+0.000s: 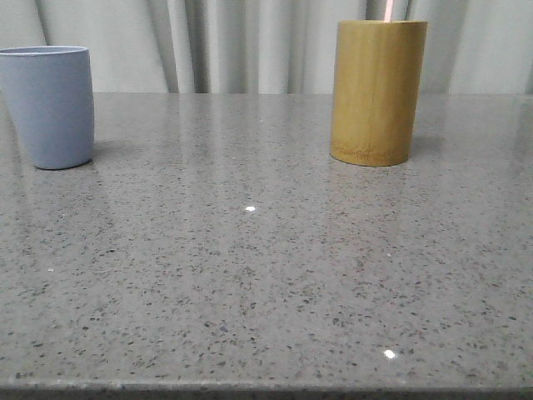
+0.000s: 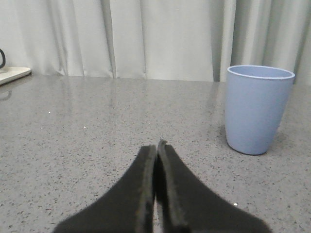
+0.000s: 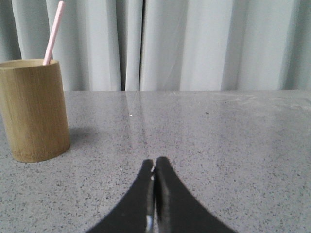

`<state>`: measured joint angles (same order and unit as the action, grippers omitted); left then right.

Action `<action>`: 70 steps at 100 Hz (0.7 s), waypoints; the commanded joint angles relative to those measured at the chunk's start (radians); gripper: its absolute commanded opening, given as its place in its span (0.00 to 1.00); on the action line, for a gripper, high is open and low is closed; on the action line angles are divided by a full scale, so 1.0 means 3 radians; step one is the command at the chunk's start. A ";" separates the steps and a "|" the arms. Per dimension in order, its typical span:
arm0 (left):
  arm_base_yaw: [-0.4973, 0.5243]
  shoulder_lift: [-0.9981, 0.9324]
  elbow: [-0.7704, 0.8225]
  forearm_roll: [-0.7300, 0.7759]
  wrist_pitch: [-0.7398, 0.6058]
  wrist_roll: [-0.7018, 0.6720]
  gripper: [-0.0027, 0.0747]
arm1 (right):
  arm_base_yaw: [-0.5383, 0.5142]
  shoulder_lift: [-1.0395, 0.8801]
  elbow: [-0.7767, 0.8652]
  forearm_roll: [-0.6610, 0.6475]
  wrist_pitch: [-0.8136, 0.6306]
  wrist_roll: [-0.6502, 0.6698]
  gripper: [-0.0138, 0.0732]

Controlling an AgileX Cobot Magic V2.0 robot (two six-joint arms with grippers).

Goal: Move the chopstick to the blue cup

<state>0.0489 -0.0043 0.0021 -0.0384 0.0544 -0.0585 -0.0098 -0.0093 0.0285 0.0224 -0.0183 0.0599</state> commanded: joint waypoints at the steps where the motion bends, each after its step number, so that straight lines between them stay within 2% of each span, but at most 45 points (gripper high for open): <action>1: 0.0002 -0.0112 -0.0099 -0.0111 -0.0248 -0.0035 0.01 | -0.0017 -0.0073 -0.0101 -0.0040 -0.0245 -0.0001 0.08; 19: 0.0002 -0.0048 -0.0620 -0.0161 0.0476 -0.0035 0.01 | -0.0017 -0.0007 -0.0644 -0.0040 0.0642 -0.0001 0.08; 30: 0.0002 0.0101 -0.0939 -0.0354 0.0741 -0.0035 0.01 | -0.0017 0.0144 -0.1031 -0.0040 0.1119 -0.0001 0.08; 53: 0.0002 0.0649 -0.1625 -0.0373 0.1025 -0.0035 0.01 | -0.0017 0.0715 -0.1693 -0.0040 0.1454 -0.0001 0.08; 70: 0.0002 0.1234 -0.2182 -0.0367 0.1449 0.0033 0.01 | -0.0017 0.1207 -0.2144 -0.0040 0.1667 -0.0001 0.08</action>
<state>0.0489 0.2751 -0.5536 -0.1370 0.4980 -0.0605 -0.0098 0.2655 -0.5249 0.0210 0.5172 0.0599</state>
